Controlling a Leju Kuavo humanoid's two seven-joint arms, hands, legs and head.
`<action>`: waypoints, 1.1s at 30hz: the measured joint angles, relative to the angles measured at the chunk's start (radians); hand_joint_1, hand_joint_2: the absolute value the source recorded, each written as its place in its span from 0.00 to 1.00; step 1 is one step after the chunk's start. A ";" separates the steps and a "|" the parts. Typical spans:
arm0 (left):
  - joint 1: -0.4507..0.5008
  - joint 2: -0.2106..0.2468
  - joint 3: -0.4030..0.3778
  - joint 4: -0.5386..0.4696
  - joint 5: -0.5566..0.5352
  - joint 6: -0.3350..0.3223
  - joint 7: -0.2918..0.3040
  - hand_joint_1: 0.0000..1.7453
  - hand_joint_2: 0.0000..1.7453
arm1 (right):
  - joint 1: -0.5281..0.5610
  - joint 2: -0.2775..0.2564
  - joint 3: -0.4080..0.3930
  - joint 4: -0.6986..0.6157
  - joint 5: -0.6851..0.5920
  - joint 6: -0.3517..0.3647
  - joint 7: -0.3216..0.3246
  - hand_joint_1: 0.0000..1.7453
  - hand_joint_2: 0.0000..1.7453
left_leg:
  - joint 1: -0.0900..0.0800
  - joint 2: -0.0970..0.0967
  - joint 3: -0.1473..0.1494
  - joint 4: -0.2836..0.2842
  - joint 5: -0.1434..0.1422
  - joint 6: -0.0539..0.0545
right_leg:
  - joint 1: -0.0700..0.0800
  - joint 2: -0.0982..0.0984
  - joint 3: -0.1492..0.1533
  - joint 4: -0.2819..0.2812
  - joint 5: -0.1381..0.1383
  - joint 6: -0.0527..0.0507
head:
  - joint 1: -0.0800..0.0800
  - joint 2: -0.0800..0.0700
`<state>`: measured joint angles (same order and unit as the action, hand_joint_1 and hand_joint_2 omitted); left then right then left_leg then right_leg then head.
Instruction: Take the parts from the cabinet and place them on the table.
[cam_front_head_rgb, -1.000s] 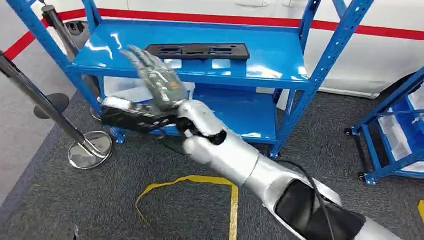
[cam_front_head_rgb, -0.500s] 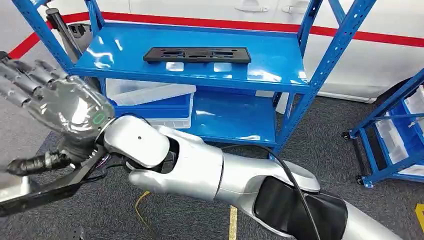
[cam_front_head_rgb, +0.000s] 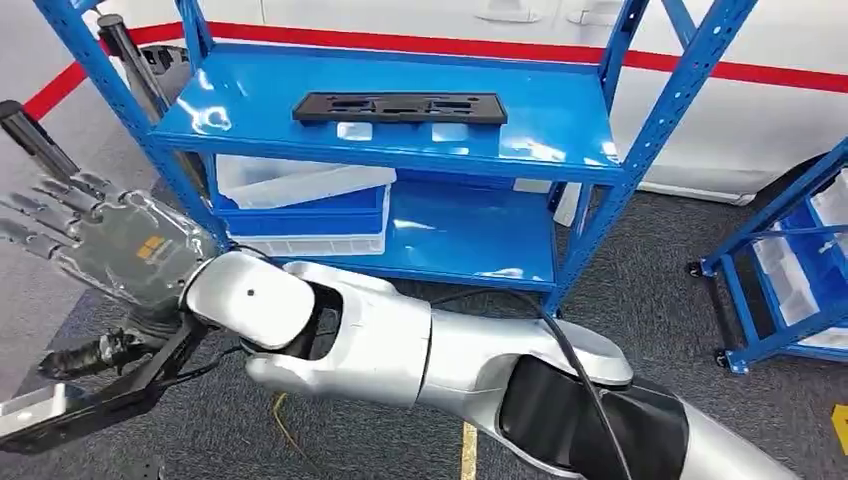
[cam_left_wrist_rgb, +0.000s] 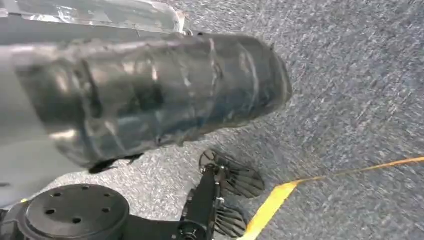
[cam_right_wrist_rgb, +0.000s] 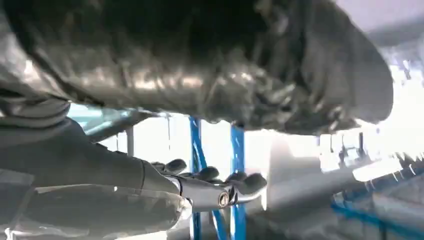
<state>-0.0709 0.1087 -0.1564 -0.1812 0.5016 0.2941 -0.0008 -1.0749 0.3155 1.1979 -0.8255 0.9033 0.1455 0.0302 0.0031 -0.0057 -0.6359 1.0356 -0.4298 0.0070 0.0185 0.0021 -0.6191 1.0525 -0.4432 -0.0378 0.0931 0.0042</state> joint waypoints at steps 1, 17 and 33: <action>0.001 0.002 0.000 0.000 0.000 0.000 0.000 0.00 0.00 | -0.013 0.000 0.009 0.012 -0.013 0.027 0.018 0.00 0.00 | -0.002 0.000 0.000 -0.001 -0.003 -0.005 | -0.009 -0.002 0.007 -0.017 0.009 -0.004 | 0.001 0.000; 0.004 0.001 -0.027 0.000 0.001 0.004 0.012 0.00 0.00 | -0.110 0.010 0.103 0.192 -0.080 0.068 0.073 0.00 0.00 | 0.023 -0.001 0.009 -0.010 -0.001 -0.007 | -0.018 0.002 0.009 -0.013 0.002 0.036 | -0.006 0.000; 0.006 0.001 -0.036 0.000 0.009 0.028 0.028 0.00 0.00 | -0.149 0.005 0.119 0.352 -0.074 0.043 0.053 0.00 0.00 | 0.009 0.000 0.012 0.001 -0.025 -0.015 | -0.013 0.004 0.009 -0.042 0.031 -0.003 | -0.008 0.000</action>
<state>-0.0653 0.1099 -0.1923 -0.1808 0.5104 0.3220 0.0271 -1.2234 0.3208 1.3169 -0.4738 0.8297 0.1881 0.0835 0.0117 -0.0061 -0.6238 1.0365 -0.4549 -0.0082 0.0056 0.0058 -0.6101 1.0110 -0.4118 -0.0408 0.0847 0.0042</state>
